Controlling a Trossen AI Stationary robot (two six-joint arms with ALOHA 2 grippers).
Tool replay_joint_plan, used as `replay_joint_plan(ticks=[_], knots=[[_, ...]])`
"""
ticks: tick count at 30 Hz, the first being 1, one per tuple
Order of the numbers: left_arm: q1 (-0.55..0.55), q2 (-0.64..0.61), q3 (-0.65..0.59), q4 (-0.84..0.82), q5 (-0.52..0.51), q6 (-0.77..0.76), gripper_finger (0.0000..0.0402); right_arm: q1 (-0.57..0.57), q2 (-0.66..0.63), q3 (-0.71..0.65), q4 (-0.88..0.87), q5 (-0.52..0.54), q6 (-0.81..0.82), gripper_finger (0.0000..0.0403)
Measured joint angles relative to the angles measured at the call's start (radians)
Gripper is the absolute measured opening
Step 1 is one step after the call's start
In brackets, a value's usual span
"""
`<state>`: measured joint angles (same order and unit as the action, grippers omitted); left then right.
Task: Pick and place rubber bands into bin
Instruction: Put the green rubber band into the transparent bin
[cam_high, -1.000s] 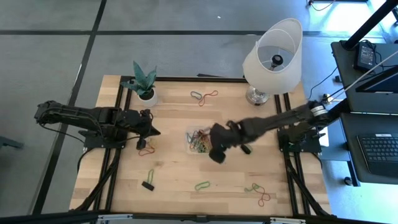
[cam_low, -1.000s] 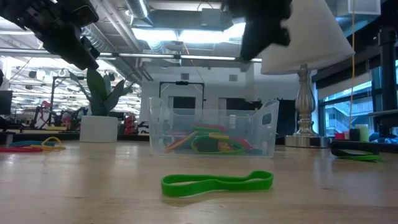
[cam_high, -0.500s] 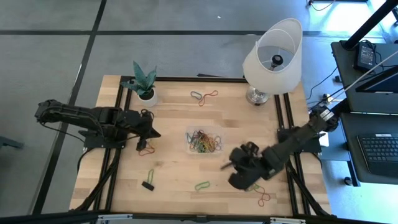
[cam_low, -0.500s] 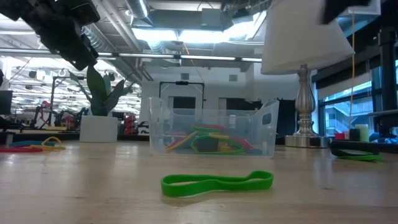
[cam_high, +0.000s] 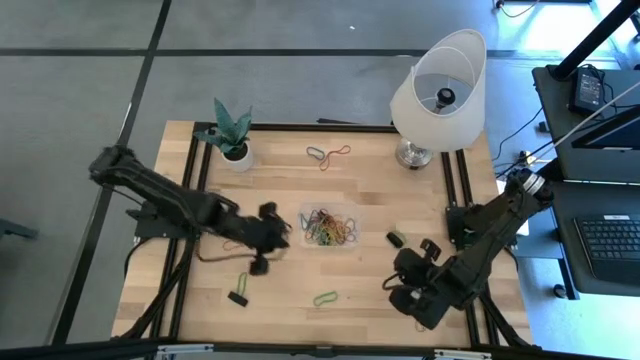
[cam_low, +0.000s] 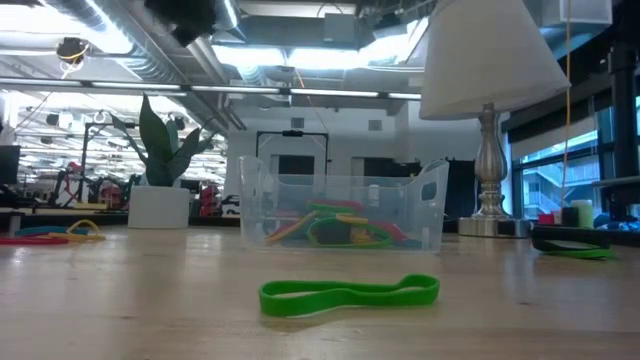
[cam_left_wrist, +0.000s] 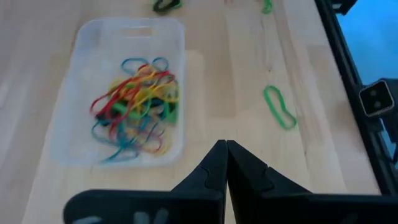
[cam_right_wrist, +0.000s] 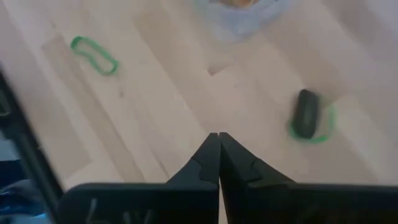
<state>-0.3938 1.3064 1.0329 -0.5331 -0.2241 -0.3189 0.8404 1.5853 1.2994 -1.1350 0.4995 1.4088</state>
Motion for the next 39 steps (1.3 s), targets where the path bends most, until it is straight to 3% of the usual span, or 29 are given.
replay_joint_plan(ticks=[6, 15, 20, 26, 31, 35, 39], knots=[[-0.038, 0.301, 0.264, -0.073, -0.02, 0.024, 0.0004, 0.013, -0.144, -0.292, 0.374, 0.005, 0.0, 0.0], [-0.041, 0.646, 0.509, -0.113, 0.162, 0.036, 0.0023, 0.013, -0.247, -0.615, 0.8, 0.008, 0.004, 0.0], [-0.047, 0.771, 0.593, -0.114, 0.195, -0.009, 0.0075, 0.013, -0.248, -0.689, 0.949, 0.008, 0.004, 0.0], [-0.058, 0.874, 0.636, -0.12, 0.193, -0.062, 0.0139, 0.013, -0.248, -0.699, 0.967, 0.008, 0.002, 0.0], [-0.058, 0.913, 0.638, -0.112, 0.188, -0.064, 0.0164, 0.013, -0.248, -0.699, 0.976, 0.008, 0.002, 0.0], [-0.058, 0.922, 0.638, -0.117, 0.169, -0.087, 0.0142, 0.013, -0.248, -0.699, 0.983, 0.008, 0.001, 0.0], [-0.06, 0.927, 0.639, -0.123, 0.162, -0.088, 0.0058, 0.013, -0.248, -0.699, 0.989, 0.008, 0.001, 0.0]])
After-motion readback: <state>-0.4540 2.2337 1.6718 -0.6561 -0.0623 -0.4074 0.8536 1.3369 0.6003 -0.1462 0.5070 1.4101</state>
